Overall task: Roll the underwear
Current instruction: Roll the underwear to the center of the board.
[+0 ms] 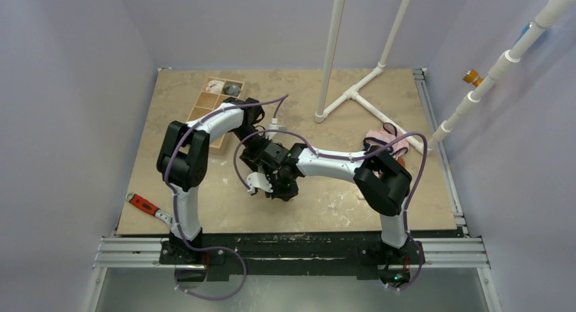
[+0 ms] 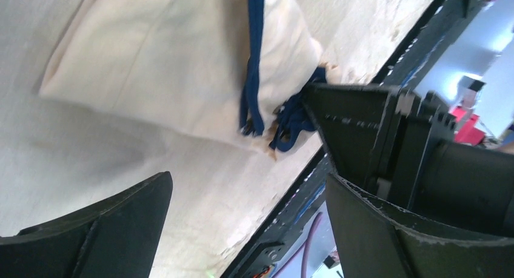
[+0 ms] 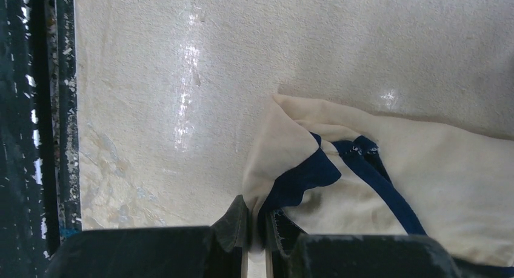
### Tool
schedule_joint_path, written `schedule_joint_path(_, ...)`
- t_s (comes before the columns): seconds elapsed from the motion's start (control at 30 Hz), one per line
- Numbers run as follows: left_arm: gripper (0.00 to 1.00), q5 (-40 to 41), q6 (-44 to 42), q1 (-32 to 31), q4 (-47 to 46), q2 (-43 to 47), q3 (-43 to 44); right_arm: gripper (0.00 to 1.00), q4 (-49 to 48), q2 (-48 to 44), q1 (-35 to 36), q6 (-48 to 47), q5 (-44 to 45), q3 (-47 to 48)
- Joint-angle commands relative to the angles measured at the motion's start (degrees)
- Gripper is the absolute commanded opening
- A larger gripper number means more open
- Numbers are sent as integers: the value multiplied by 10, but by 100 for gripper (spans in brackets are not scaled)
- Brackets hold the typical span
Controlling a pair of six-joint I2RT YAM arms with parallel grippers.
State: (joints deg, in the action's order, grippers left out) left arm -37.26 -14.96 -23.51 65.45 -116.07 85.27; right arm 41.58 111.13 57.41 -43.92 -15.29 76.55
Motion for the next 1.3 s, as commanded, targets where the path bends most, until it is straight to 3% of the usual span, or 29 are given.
schedule_joint_path(0.0, 96, 70, -35, 23, 12, 53, -19, 0, 28, 35, -10, 4, -45, -6)
schedule_joint_path(0.3, 96, 178, -55, 71, -17, 153, -93, 0, 97, 92, -35, -13, -86, 52)
schedule_joint_path(0.57, 96, 205, -52, 155, -60, 270, -190, 0, 168, 164, -80, -51, -155, 139)
schedule_joint_path(0.77, 97, 225, -71, 181, -130, 424, -289, 0, 265, 244, -107, -92, -205, 250)
schedule_joint_path(0.9, 98, 163, -123, 176, -173, 546, -352, 0, 341, 302, -124, -123, -223, 332)
schedule_joint_path(0.97, 98, 131, -145, 153, -178, 591, -367, 0, 369, 326, -130, -126, -225, 368)
schedule_joint_path(1.07, 98, 134, -161, 70, -198, 624, -381, 2, 376, 347, -133, -116, -227, 391)
schedule_joint_path(1.27, 96, 163, -159, -99, -280, 579, -389, 2, 377, 368, -140, -119, -237, 380)
